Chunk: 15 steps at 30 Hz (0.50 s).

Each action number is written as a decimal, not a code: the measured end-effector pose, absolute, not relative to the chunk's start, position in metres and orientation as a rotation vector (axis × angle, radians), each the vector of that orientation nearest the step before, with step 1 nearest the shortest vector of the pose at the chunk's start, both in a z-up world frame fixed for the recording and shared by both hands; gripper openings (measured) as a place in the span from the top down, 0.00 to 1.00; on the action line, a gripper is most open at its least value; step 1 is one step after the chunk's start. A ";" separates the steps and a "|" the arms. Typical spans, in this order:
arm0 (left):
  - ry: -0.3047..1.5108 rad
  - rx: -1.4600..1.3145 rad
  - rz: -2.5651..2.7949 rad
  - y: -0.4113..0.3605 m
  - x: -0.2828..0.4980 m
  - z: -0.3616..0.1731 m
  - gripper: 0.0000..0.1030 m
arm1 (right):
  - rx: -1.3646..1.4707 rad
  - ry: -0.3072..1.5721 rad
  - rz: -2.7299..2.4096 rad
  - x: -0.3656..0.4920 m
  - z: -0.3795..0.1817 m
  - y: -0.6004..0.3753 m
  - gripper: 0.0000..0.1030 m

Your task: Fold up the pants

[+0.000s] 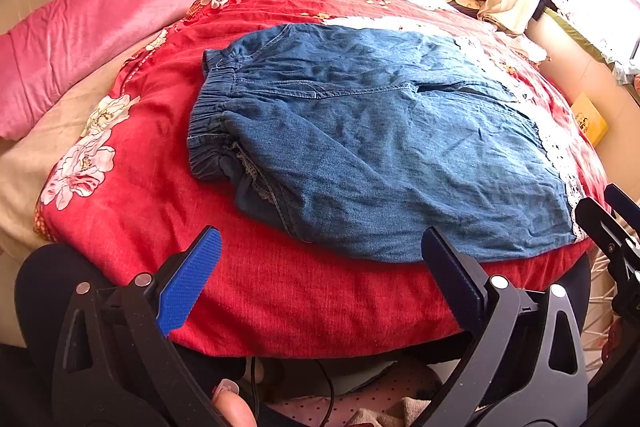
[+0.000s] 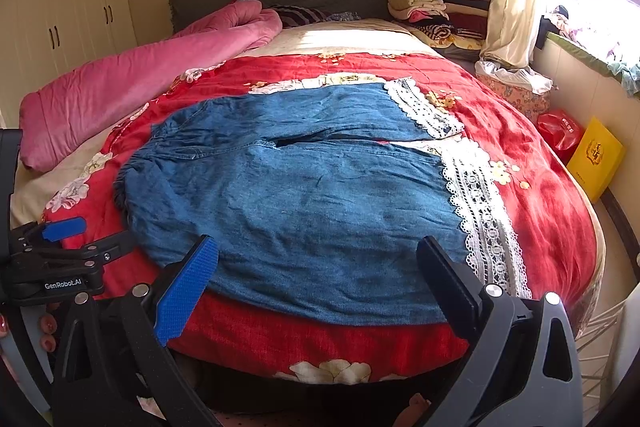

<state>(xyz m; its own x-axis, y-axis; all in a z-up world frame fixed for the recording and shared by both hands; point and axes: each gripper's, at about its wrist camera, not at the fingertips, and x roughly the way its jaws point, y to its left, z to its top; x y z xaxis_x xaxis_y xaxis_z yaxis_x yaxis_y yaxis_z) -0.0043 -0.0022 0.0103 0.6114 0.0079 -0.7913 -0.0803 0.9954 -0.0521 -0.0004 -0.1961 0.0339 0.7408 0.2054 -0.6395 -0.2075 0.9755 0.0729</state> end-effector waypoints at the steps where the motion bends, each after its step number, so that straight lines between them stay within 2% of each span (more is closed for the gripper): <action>1: 0.912 -0.087 0.051 -0.001 -0.004 0.011 0.08 | -0.003 0.701 0.226 0.000 0.034 -0.196 0.04; 15: 0.910 -0.109 0.050 0.022 0.026 0.011 0.08 | -0.032 0.740 0.287 0.045 0.039 -0.181 0.04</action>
